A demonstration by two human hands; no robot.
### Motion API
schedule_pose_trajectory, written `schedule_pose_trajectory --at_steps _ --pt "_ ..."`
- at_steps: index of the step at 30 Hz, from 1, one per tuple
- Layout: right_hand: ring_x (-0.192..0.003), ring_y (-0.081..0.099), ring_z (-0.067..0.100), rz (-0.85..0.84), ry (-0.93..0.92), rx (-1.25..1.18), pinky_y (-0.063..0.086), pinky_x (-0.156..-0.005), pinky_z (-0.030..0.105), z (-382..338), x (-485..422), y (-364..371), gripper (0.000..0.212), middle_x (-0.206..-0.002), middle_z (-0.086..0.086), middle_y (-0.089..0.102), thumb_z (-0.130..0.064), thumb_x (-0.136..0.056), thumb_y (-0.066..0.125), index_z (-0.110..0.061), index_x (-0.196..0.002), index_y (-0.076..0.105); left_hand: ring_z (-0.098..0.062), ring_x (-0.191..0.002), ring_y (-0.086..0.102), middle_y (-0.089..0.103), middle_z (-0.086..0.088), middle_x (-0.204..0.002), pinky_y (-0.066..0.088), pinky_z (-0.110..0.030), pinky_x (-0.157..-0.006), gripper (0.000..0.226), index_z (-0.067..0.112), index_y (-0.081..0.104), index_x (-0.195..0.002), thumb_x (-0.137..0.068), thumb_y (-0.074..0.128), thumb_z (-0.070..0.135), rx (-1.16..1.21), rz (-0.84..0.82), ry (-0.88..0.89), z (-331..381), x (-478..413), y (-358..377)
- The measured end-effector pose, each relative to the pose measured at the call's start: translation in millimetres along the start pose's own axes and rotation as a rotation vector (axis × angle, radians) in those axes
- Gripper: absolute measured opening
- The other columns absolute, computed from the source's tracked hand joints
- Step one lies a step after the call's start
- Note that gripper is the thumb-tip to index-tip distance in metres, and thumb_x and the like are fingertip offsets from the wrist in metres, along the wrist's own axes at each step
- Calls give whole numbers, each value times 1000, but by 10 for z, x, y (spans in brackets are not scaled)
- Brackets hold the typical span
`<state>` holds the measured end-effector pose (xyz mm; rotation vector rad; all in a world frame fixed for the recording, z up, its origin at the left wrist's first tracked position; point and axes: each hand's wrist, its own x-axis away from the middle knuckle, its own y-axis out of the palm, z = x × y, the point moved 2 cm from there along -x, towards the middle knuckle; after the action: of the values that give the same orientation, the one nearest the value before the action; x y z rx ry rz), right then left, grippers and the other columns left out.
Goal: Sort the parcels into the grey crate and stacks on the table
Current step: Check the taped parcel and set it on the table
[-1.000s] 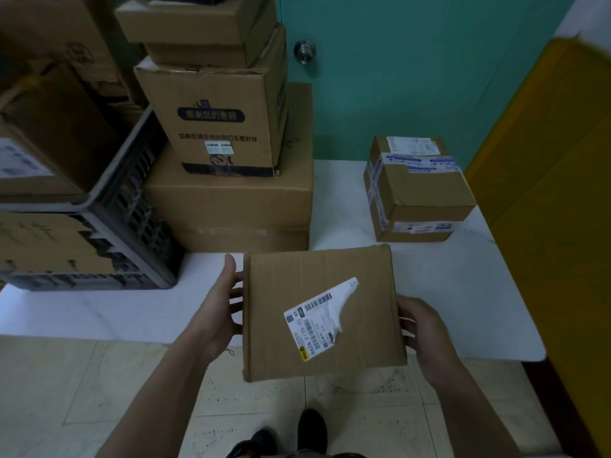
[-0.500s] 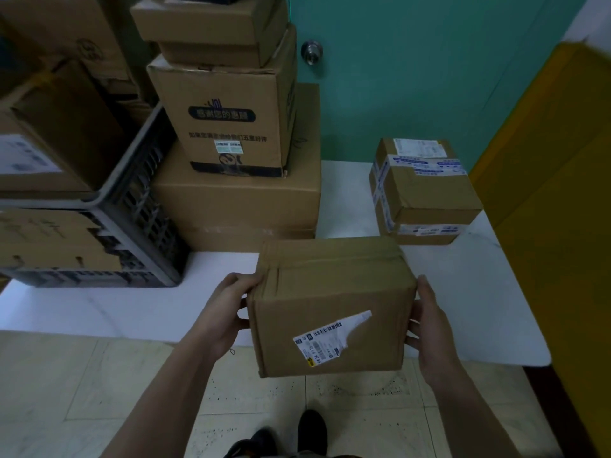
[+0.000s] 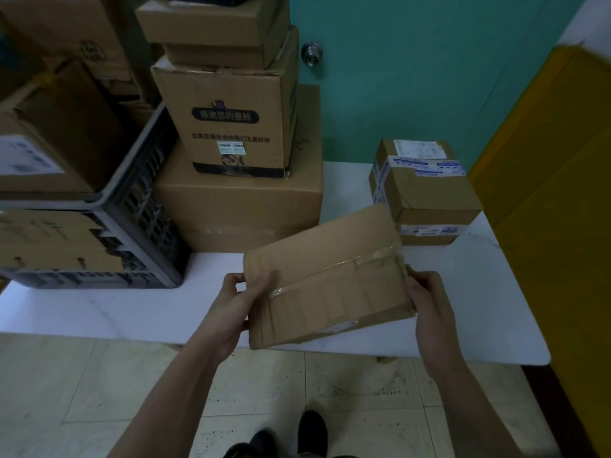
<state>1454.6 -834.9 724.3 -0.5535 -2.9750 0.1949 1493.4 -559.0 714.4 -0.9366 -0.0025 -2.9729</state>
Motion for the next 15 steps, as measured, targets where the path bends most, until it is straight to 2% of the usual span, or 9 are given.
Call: schedule_pose_trajectory --at_steps 2,5,7,9,11,13,15 --pt "-73 55 -12 3 -47 17 41 -60 11 -36 -28 0 54 -92 -7 61 -55 -77 51 -8 -104 55 -26 -104 65 64 -10 -117 55 -45 -86 52 17 47 -127 -87 73 37 -5 10 21 -8 -18 28" --pt "-83 56 -16 -13 -129 81 43 -70 13 -48 -23 -34 60 -100 -19 59 -62 -73 54 -17 -112 52 -26 -100 65 65 -14 -117 55 -40 -81 42 12 46 -125 -92 70 21 17 2 65 -47 -39 60" --pt "-99 58 -10 -59 -187 64 48 -80 19 -35 1 -84 50 -108 -21 60 -48 -75 60 -19 -115 50 -29 -104 65 63 -15 -119 55 -40 -81 37 11 47 -121 -91 69 8 60 16 111 -112 -44 50" --pt "-112 59 5 -123 -216 -38 51 -87 22 18 30 -129 42 -116 -18 61 -34 -79 59 -20 -117 49 -33 -110 62 61 -15 -123 55 -39 -81 34 13 47 -114 -90 67 -2 98 41 168 -194 -49 35" --pt "-117 59 12 -134 -211 -154 53 -87 22 72 48 -170 43 -126 -9 60 -20 -83 54 -21 -125 48 -32 -114 61 59 -13 -126 54 -39 -85 35 13 47 -109 -88 68 -5 82 52 215 -256 -39 38" --pt "-120 58 14 -133 -215 -182 54 -89 25 105 57 -205 50 -133 -2 58 -16 -84 49 -19 -133 47 -28 -117 59 58 -8 -126 52 -39 -90 37 15 46 -109 -87 70 -3 47 47 238 -291 -15 59" --pt "-121 58 15 -162 -223 -170 53 -91 27 123 48 -239 51 -131 -5 61 -12 -82 46 -20 -133 49 -20 -118 58 57 -1 -126 52 -31 -87 41 19 46 -111 -86 72 -2 3 40 253 -296 10 75"
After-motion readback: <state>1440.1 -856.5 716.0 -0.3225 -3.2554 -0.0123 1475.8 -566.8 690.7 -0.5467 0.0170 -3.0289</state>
